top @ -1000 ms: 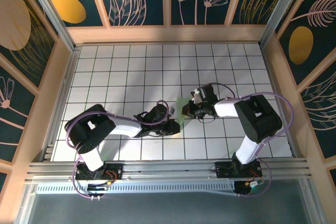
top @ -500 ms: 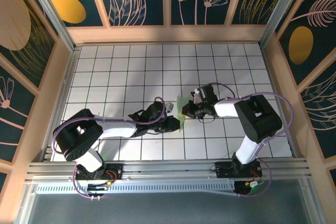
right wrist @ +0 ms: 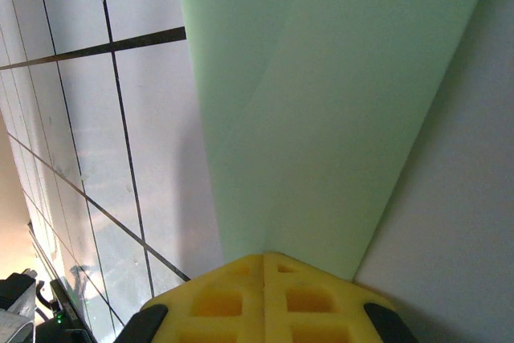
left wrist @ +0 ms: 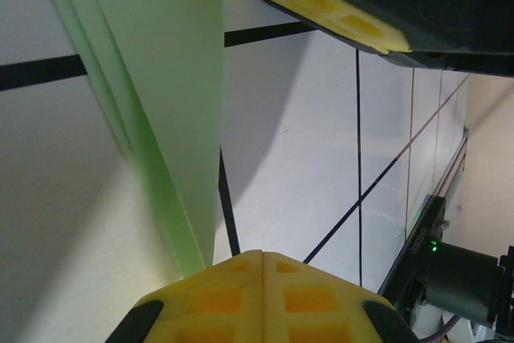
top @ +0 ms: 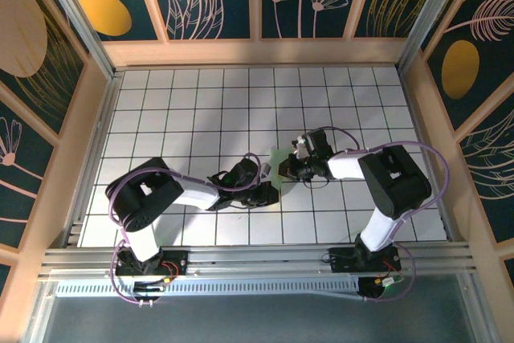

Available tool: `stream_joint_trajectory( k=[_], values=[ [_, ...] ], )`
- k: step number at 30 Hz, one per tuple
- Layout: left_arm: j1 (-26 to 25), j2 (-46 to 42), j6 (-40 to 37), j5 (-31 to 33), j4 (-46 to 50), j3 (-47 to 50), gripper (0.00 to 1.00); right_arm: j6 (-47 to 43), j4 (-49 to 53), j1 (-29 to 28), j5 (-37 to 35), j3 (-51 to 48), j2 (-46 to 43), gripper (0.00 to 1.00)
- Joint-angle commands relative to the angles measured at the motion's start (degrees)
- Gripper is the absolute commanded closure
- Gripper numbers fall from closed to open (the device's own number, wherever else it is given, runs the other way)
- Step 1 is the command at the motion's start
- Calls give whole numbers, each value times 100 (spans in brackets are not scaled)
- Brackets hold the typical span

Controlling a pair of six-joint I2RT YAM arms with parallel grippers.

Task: Fold a paper plane with a square sheet of paper (fold left side to right side)
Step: Fold the wing for the fifth time at the center of the table.

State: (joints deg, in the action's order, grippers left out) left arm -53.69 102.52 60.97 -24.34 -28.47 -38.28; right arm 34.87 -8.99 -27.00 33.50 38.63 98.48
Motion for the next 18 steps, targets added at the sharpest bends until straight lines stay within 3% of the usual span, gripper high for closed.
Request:
stream_joint_trajectory(
  k=[1,18],
  values=[
    [5,151,108,-147,-373,20,94,-139,820,-32,-862,-194,415,100],
    [-33,222,55,12,-184,163,95,-151,846,-25,-863,-172,438,100]
  ],
)
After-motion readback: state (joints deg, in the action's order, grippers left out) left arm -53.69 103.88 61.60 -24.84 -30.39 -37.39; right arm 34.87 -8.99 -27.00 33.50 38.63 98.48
